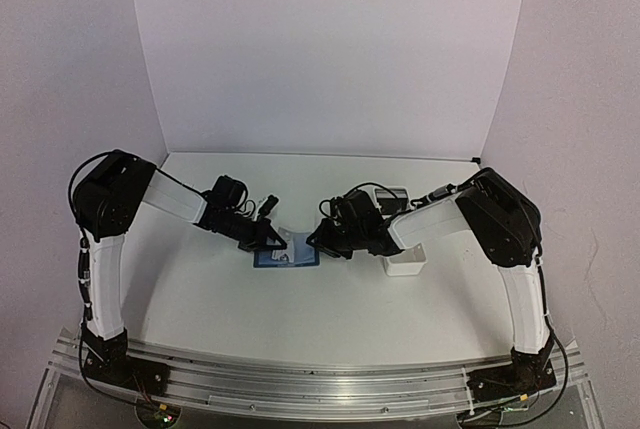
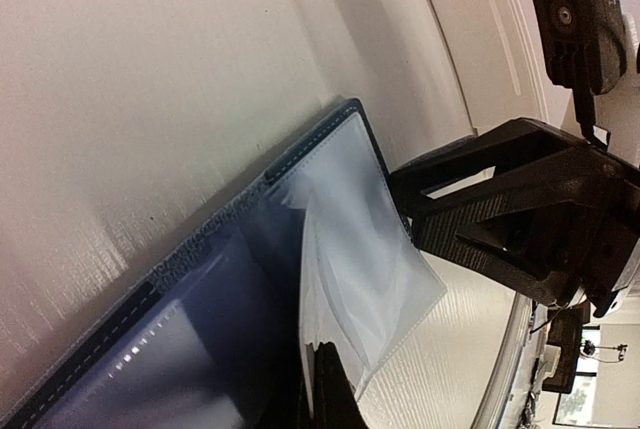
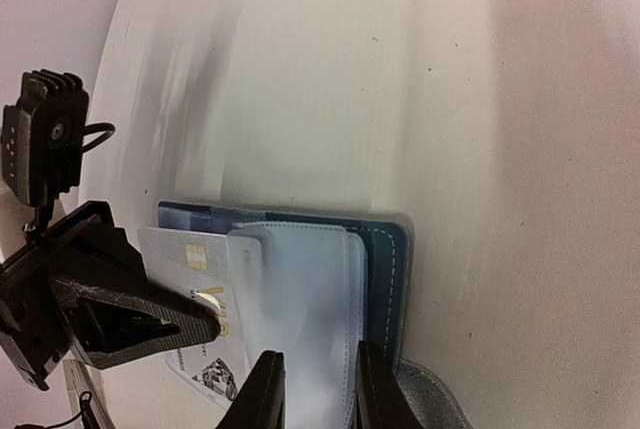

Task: Put the credit cards into the card holder
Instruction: Insert the credit card into the card holder.

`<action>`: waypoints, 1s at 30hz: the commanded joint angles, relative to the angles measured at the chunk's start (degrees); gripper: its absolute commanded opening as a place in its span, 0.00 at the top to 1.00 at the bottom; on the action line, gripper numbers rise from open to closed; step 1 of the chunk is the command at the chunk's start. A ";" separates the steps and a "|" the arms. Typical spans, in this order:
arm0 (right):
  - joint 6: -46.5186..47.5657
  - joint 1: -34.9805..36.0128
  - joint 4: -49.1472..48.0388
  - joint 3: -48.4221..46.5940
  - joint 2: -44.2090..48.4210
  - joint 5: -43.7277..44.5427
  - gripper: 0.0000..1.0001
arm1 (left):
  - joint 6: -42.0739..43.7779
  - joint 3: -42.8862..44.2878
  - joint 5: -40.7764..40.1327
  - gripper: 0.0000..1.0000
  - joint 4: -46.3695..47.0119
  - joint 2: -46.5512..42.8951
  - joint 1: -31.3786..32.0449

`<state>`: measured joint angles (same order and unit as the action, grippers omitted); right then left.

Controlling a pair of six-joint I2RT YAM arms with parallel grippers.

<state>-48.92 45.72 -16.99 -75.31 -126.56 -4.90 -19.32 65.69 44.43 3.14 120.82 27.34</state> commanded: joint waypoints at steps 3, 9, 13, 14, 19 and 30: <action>0.87 1.09 4.15 1.10 -3.00 -4.15 0.78 | 7.16 -1.58 -12.30 1.00 -10.47 0.12 -0.36; 1.11 1.06 4.15 0.56 -3.31 -4.66 0.78 | 1.25 -1.90 -6.63 1.00 -3.56 1.91 -0.12; 0.65 1.07 4.15 0.71 -3.37 -4.84 0.78 | -8.46 -1.47 -0.64 1.00 2.00 5.03 -0.09; 0.59 1.06 4.15 0.82 -3.32 -4.78 0.78 | -11.61 -2.02 1.44 1.00 3.97 5.36 -0.09; 0.44 1.12 4.11 1.16 -3.15 -4.31 0.78 | -21.20 -4.10 5.78 1.00 9.38 5.73 0.41; 0.25 1.11 3.81 0.83 -3.00 -4.01 0.78 | -19.48 0.96 0.24 0.86 -1.95 4.83 1.75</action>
<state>-48.21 45.65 -17.64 -75.37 -126.96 -6.32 -41.43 63.74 52.12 13.85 124.29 27.13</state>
